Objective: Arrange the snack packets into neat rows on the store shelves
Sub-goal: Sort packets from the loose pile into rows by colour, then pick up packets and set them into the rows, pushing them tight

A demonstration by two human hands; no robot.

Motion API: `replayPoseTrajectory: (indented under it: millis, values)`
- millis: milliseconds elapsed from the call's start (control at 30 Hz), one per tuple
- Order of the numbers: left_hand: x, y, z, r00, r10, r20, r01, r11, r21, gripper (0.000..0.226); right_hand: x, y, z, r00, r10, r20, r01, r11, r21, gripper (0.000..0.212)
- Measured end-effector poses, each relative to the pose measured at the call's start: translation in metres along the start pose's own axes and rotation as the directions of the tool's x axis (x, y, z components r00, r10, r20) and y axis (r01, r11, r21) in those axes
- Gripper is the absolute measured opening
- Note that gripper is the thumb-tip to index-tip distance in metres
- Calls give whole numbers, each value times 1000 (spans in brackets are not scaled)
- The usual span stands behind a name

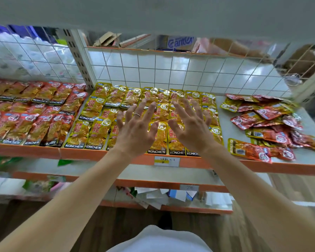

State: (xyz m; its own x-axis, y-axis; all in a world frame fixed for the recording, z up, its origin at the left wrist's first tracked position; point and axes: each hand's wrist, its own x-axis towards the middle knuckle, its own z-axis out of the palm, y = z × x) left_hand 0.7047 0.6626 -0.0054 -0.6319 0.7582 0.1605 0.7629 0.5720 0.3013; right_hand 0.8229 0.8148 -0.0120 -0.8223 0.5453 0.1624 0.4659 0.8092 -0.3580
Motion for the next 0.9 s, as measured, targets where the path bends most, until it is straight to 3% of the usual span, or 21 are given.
replayPoseTrajectory:
  millis: [267, 733, 900]
  values:
    - [-45, -3, -1, 999, 32, -17, -32, 999, -25, 68, -50, -6, -11, 998, 52, -18, -54, 995, -79, 64]
    - [-83, 50, 7, 990, 132, 57, -124, 983, -138, 68, -114, 16, -48, 989, 126, -81, -130, 990, -47, 67]
    - [-77, 70, 19, 993, 119, -3, -117, 974, -196, 71, -115, 42, -49, 991, 122, -53, -124, 992, -32, 68]
